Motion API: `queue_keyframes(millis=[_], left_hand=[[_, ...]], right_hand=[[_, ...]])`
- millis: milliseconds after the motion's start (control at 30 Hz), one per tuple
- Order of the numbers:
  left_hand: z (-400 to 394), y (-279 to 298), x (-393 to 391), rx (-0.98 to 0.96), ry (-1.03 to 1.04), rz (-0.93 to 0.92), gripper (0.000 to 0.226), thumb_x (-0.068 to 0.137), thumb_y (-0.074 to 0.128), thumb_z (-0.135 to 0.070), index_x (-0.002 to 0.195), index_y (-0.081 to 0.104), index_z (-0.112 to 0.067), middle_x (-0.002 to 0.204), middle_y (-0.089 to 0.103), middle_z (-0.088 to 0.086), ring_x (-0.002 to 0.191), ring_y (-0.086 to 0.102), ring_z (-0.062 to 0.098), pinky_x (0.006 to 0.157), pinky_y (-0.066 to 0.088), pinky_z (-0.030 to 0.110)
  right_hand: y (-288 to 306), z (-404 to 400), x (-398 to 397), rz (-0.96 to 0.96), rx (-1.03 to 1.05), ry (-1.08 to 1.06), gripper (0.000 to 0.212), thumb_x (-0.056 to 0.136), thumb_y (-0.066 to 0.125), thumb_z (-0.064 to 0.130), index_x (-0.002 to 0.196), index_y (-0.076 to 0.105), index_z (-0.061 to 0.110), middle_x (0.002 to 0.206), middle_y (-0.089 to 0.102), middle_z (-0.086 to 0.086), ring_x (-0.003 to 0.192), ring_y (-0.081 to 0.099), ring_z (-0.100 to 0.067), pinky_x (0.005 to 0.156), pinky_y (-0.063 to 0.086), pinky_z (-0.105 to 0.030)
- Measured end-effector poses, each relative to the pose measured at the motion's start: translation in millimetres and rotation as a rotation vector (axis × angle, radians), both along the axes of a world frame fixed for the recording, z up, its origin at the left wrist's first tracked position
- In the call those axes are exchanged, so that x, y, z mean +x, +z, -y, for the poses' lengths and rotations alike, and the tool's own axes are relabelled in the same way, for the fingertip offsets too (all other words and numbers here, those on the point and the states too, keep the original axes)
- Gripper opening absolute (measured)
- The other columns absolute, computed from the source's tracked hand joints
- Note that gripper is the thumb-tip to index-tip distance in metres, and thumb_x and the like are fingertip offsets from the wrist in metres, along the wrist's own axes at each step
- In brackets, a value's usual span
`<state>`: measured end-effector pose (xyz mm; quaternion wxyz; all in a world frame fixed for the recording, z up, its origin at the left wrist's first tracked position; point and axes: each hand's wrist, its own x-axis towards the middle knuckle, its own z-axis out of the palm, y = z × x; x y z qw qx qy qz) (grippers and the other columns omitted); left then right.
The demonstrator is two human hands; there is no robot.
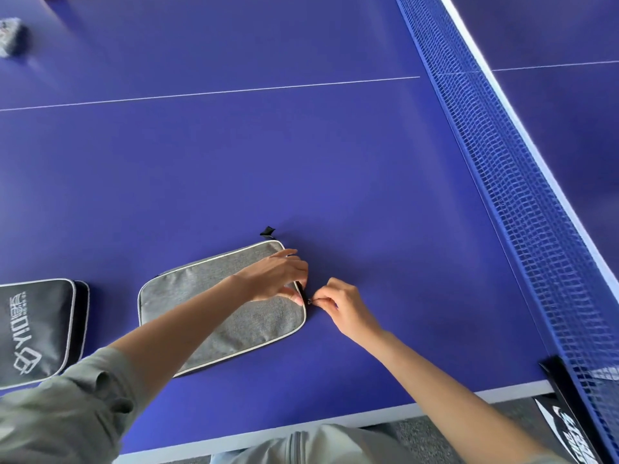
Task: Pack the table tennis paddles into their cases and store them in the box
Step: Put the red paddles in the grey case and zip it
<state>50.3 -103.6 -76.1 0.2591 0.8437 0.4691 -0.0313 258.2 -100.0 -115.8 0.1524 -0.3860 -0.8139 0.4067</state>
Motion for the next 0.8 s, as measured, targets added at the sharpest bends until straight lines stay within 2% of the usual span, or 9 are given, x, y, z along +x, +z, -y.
queue_keyframes(millis=[67, 167, 300, 400, 467, 567, 667, 733, 800], left_hand=[[-1, -3, 1, 0.016, 0.019, 0.044, 0.040, 0.082, 0.058, -0.049, 0.089, 0.063, -0.010, 0.089, 0.059, 0.000, 0.089, 0.049, 0.017, 0.103, 0.029, 0.029], [0, -6, 1, 0.022, 0.060, 0.105, 0.035, 0.084, 0.060, -0.042, 0.086, 0.064, -0.007, 0.087, 0.062, 0.002, 0.088, 0.052, 0.020, 0.093, 0.032, 0.023], [-2, -6, -3, 0.042, 0.064, 0.127, 0.031, 0.083, 0.062, -0.041, 0.082, 0.067, -0.010, 0.084, 0.065, 0.001, 0.089, 0.057, 0.022, 0.100, 0.037, 0.039], [8, -12, -8, 0.149, 0.165, -0.011, 0.045, 0.079, 0.052, -0.064, 0.093, 0.069, -0.025, 0.110, 0.061, -0.007, 0.121, 0.046, 0.015, 0.117, 0.007, 0.047], [18, -15, -8, 0.158, 0.363, -0.050, 0.060, 0.071, 0.038, -0.082, 0.098, 0.067, -0.037, 0.138, 0.044, -0.004, 0.141, 0.018, 0.022, 0.114, -0.010, 0.058], [28, -19, -5, 0.131, 0.658, -0.109, 0.064, 0.061, 0.040, -0.088, 0.105, 0.059, -0.047, 0.157, 0.008, 0.003, 0.143, -0.014, 0.035, 0.103, -0.025, 0.060], [29, -22, -6, 0.124, 0.769, -0.104, 0.068, 0.055, 0.043, -0.090, 0.104, 0.057, -0.045, 0.148, 0.024, 0.005, 0.139, 0.014, 0.035, 0.112, -0.001, 0.057], [28, -23, -6, 0.159, 0.751, -0.090, 0.072, 0.053, 0.038, -0.092, 0.099, 0.058, -0.040, 0.133, 0.037, 0.000, 0.126, 0.032, 0.030, 0.107, 0.017, 0.048], [27, -24, -6, 0.169, 0.723, -0.086, 0.070, 0.055, 0.041, -0.091, 0.097, 0.058, -0.038, 0.128, 0.040, -0.001, 0.120, 0.035, 0.028, 0.102, 0.023, 0.045]], right_hand=[[0, 0, -1, -0.008, -0.008, -0.006, 0.008, 0.087, 0.063, 0.004, 0.083, 0.070, 0.004, 0.080, 0.060, -0.009, 0.062, 0.050, -0.007, 0.060, 0.039, -0.012], [0, -1, -2, -0.006, -0.004, -0.014, 0.008, 0.087, 0.062, 0.005, 0.084, 0.070, 0.005, 0.080, 0.059, -0.007, 0.062, 0.049, -0.006, 0.060, 0.038, -0.012], [1, -4, -4, -0.023, -0.011, -0.005, 0.008, 0.087, 0.062, 0.003, 0.083, 0.070, 0.005, 0.079, 0.059, -0.007, 0.062, 0.048, -0.004, 0.060, 0.038, -0.007], [1, -6, -4, -0.047, -0.012, 0.014, 0.008, 0.085, 0.063, 0.000, 0.083, 0.070, 0.003, 0.080, 0.061, -0.008, 0.065, 0.052, -0.008, 0.062, 0.040, -0.009], [1, -7, -3, -0.062, -0.017, 0.022, 0.009, 0.085, 0.062, -0.002, 0.082, 0.069, 0.003, 0.081, 0.062, -0.008, 0.069, 0.057, -0.012, 0.064, 0.046, -0.019], [1, -10, -3, -0.070, -0.012, 0.042, 0.010, 0.085, 0.061, -0.003, 0.082, 0.069, 0.003, 0.082, 0.064, -0.008, 0.073, 0.060, -0.018, 0.066, 0.050, -0.029], [2, -13, -5, -0.063, 0.000, 0.067, 0.010, 0.085, 0.061, -0.003, 0.083, 0.069, 0.003, 0.082, 0.066, -0.008, 0.074, 0.061, -0.017, 0.067, 0.051, -0.030], [2, -18, -8, -0.049, 0.019, 0.081, 0.010, 0.086, 0.061, -0.002, 0.083, 0.069, 0.003, 0.082, 0.065, -0.008, 0.075, 0.060, -0.017, 0.067, 0.051, -0.030], [4, -24, -11, -0.035, 0.047, 0.110, 0.010, 0.087, 0.061, -0.002, 0.083, 0.069, 0.002, 0.083, 0.064, -0.009, 0.077, 0.059, -0.019, 0.067, 0.050, -0.029]])
